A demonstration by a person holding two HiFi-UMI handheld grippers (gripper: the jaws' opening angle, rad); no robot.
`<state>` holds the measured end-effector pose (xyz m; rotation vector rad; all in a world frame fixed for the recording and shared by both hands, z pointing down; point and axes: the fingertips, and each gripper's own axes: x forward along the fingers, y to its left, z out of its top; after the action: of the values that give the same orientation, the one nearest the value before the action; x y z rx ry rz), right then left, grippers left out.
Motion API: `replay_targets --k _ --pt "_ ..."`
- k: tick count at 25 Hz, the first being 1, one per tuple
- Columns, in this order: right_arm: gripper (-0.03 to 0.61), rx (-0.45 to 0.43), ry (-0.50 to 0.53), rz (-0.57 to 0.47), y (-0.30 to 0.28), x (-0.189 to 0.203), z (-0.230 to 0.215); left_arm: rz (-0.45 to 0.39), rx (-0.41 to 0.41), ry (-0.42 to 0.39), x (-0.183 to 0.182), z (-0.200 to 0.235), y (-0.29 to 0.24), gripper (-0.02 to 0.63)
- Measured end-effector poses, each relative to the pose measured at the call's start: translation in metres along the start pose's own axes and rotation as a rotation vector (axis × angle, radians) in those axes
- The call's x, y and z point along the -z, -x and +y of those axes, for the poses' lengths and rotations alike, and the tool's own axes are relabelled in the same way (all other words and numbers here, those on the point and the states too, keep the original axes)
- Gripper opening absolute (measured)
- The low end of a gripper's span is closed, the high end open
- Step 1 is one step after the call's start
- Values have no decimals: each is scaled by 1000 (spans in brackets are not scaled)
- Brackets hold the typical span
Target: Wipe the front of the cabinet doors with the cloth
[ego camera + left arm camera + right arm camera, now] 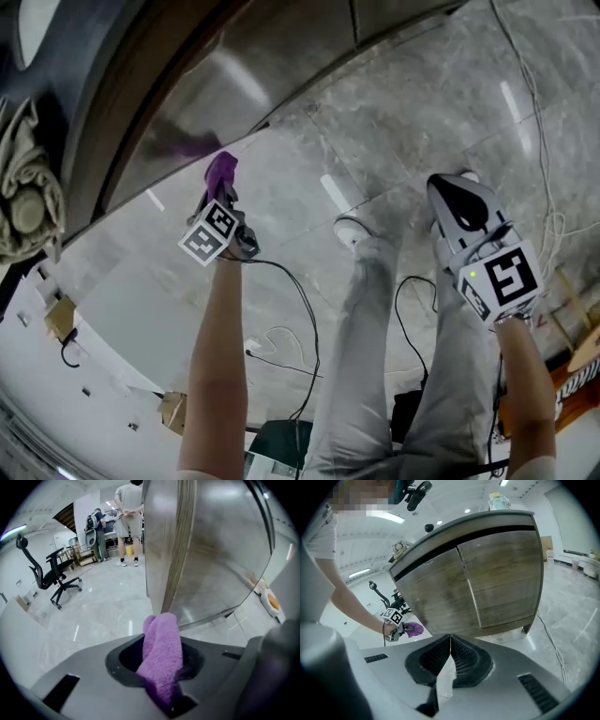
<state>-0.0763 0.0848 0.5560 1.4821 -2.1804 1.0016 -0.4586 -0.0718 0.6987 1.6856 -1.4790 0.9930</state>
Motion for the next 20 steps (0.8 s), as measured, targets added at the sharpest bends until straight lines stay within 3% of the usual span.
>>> replay_targets --k 3,8,16,20 --pt "26 -28 33 8 22 -29 20 -31 84 22 -1 -11 58 100" --pt "26 -74 152 20 69 -91 44 -203 251 85 -41 -58 186 100" --pt "26 13 228 -81 208 -216 47 -452 444 -46 -125 -154 397 100" --pt "26 -6 247 -133 294 -278 84 -542 561 -106 -166 -186 507 100"
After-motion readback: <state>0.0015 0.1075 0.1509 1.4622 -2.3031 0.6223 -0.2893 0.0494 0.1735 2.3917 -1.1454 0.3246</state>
